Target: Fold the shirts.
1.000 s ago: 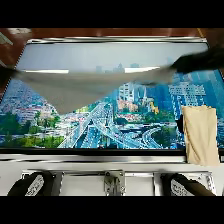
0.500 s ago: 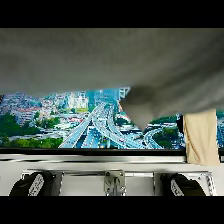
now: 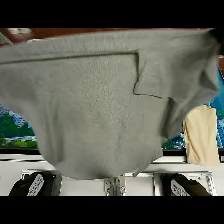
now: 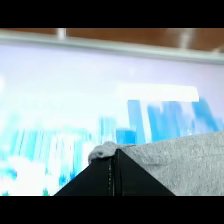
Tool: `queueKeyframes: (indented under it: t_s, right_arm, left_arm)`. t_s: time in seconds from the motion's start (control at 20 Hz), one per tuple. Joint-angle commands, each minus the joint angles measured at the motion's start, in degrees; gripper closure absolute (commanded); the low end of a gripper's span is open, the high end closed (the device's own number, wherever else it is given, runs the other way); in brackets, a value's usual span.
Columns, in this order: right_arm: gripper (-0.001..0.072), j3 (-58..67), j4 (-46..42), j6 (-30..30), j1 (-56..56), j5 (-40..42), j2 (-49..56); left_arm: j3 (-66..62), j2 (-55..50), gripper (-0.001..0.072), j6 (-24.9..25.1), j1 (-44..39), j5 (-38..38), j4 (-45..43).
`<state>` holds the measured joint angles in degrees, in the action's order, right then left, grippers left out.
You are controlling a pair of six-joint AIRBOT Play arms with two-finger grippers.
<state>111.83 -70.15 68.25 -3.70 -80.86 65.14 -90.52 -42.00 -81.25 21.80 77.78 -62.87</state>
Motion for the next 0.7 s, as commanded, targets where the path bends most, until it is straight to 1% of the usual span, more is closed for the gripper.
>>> queueKeyframes:
  t_s: [0.0, 0.1, 0.15, 0.3, 0.45, 0.5, 0.65]
  right_arm:
    - [0.0653, -1.66, 2.71, 1.64, -0.04, -1.68, 14.34]
    - [0.0653, -2.34, 5.42, 2.93, -0.04, 2.49, 24.04]
    - [0.0653, -2.34, 7.85, 3.32, -0.04, 5.68, 28.87]
    - [0.0653, -2.34, 18.84, 4.33, -0.04, 15.04, 39.34]
    - [0.0653, -2.34, 29.55, 4.63, -0.04, 24.37, 45.24]
    - [0.0653, -2.34, 30.88, 4.61, -0.02, 27.47, 46.14]
    - [0.0653, -2.34, 30.64, 4.63, 1.07, 36.28, 47.21]
  left_arm:
    - [14.25, -4.61, 0.0671, 1.57, 0.07, -3.34, -1.95]
    - [20.26, -9.64, 0.0671, 3.21, 0.07, -8.57, -1.88]
    - [21.94, -12.46, 0.0671, 3.15, 0.07, -10.97, -1.86]
    - [22.51, -21.94, 0.0671, 1.92, -0.02, -15.13, 0.44]
    - [22.51, -28.98, 0.0671, 1.92, -0.04, -20.13, 6.27]
    - [22.51, -30.80, 0.0671, 1.92, -0.04, -22.43, 8.74]
    - [22.51, -34.60, 0.0671, 1.97, -0.52, -29.24, 14.95]
